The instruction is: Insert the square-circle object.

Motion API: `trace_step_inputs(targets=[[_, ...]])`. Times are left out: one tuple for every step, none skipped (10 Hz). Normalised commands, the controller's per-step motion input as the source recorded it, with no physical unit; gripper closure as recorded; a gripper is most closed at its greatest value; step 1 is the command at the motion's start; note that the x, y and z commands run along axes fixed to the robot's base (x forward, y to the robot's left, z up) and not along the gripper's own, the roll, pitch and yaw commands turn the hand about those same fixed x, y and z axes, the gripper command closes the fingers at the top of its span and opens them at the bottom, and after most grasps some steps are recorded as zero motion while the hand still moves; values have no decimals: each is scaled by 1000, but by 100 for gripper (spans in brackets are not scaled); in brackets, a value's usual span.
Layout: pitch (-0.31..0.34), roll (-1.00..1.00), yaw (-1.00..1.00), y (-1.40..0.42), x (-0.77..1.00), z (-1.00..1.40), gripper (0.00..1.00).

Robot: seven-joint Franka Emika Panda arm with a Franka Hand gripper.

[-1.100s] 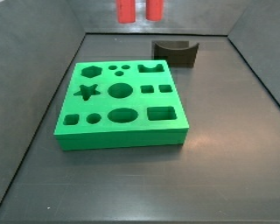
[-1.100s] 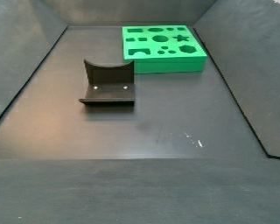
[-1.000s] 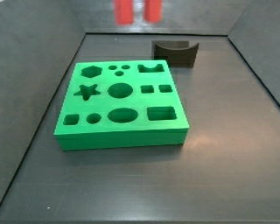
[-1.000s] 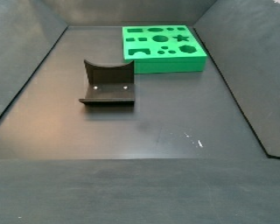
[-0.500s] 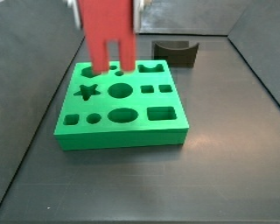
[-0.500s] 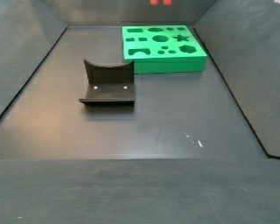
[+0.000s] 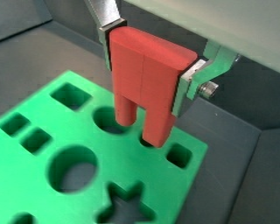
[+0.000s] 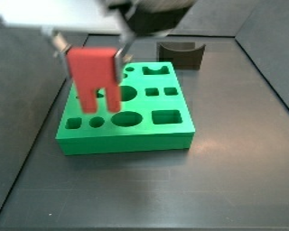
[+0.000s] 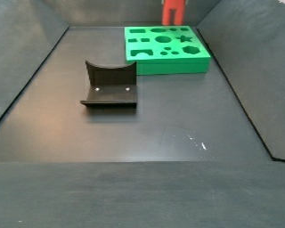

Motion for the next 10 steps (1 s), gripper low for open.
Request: trace_step_inputs(targets=[[-97,-13,200,-166,-374,-200,100],[-56,0,234,-137,-260,-226,100],[-50,0,283,-123,-274,-229,100],[-31,0,211,-23,-183,-274,100],[-21,0,103,0,-143,-334,100],[0,20,0,0,11,-383,100],[43,83,-71,0,134,-420,100],[47,39,-114,0,220,-460,100],[36,77,-171,0,174,-509,100],[10,93,-166,0,134,-540,100]])
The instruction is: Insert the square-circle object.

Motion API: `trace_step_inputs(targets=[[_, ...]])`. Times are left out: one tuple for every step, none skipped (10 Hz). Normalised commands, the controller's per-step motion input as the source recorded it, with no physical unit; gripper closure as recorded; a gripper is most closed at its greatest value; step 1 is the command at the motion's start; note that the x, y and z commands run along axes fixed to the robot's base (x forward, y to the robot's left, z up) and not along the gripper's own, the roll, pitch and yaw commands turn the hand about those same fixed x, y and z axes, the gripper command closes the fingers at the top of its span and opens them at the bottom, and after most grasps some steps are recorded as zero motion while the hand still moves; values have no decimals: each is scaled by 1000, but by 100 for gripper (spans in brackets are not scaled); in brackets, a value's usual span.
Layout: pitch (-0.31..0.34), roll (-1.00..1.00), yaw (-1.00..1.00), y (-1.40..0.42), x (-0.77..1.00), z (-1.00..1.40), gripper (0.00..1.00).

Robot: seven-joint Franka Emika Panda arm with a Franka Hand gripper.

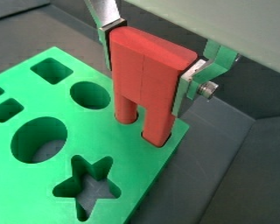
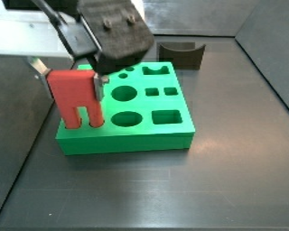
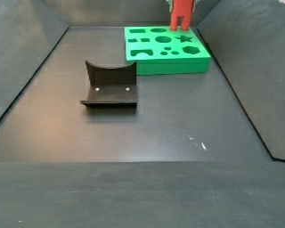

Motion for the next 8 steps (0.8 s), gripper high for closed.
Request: trace_step_inputs(targets=[[0,97,-123,0,20,-543,100],[-57,84,-71,0,0,-554,100],[-121,83,-60,0,-77,-589,100],[-141,80,0,-20,-80,-566,100],[-133,76,0,-20,-100,-517,100],[-114,100,0,-37,-91,-509,100],[-116,81,0,-14,-106,-534,100],[-139,70,0,-9,-129,-557,100]])
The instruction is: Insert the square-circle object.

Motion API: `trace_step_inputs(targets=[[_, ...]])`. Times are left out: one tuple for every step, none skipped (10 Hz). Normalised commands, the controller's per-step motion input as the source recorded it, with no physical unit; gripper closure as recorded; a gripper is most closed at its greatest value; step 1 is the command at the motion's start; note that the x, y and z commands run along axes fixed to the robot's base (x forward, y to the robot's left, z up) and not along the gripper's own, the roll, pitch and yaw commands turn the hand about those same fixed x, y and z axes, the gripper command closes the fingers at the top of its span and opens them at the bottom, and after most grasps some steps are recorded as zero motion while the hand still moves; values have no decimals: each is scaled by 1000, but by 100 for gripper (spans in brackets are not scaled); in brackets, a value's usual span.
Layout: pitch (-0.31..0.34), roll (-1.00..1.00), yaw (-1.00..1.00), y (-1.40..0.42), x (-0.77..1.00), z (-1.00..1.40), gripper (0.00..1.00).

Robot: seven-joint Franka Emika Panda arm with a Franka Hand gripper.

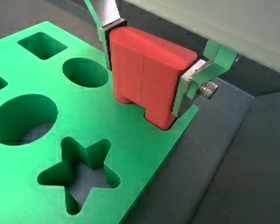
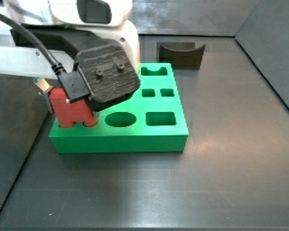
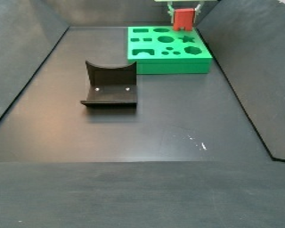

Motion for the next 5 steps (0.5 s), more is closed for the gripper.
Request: trace_step_inputs(targets=[[-179,69,0,-17,-183,-683,100],[-187,109,0,-37,-191,-720,100],[-219,49,0,-26,-191,-743,100],[-73,-6,0,0,0,-77,100],[0,0,0,0,0,0,100]])
